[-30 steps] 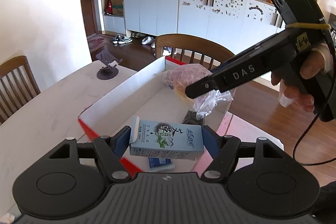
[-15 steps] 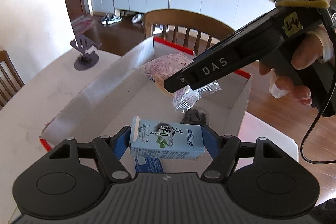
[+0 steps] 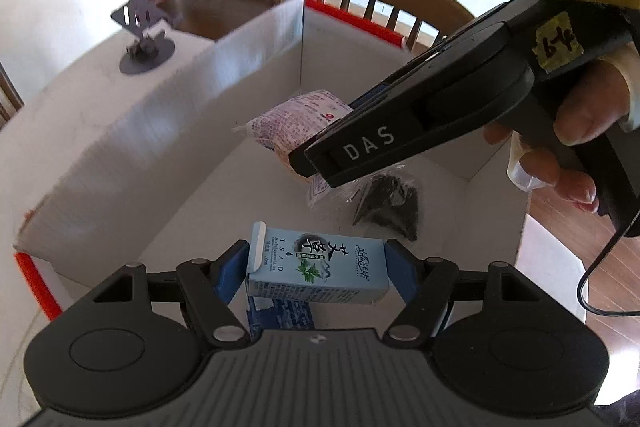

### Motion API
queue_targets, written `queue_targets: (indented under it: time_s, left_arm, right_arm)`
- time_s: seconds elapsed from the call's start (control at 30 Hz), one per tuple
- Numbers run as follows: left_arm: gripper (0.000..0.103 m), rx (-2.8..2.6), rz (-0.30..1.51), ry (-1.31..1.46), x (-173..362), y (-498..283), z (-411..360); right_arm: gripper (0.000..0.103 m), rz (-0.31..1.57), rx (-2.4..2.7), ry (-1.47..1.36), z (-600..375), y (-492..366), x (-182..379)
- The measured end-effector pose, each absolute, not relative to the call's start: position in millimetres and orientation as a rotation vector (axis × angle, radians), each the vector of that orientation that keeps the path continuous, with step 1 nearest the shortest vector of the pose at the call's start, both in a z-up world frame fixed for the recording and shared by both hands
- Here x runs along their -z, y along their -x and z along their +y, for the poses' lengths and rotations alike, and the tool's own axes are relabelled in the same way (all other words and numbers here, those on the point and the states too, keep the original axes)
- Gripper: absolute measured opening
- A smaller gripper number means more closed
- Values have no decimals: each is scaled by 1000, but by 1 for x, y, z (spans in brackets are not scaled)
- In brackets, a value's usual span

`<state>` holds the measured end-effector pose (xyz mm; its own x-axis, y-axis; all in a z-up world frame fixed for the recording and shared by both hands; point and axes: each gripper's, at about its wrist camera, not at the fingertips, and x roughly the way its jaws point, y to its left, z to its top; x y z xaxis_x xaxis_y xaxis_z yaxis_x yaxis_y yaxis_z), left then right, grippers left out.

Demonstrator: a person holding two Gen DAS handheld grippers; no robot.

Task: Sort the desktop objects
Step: 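Carry the milk carton and pink bread bag with both tools into the red box, then open the right tool to drop the bread bag while the left tool releases the carton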

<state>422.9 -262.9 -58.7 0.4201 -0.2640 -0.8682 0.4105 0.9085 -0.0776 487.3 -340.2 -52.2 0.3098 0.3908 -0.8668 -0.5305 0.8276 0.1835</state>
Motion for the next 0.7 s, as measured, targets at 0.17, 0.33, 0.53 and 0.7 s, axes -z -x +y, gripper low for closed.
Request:
queue_targets:
  time_s: [0.17, 0.33, 0.53, 0.7]
  left_arm:
    - [72, 428, 1093, -146, 69, -426, -266]
    - [72, 438, 1133, -138, 77, -428, -269]
    - [72, 441, 1189, -125, 82, -432, -269]
    - [72, 445, 1207, -118, 83, -433, -268]
  right_arm:
    - [47, 1122, -610, 159, -338, -488, 61]
    - [47, 1147, -608, 186, -336, -490, 66]
    - [47, 1179, -601, 208, -331, -494, 73]
    - [47, 1195, -602, 218, -330, -496, 76]
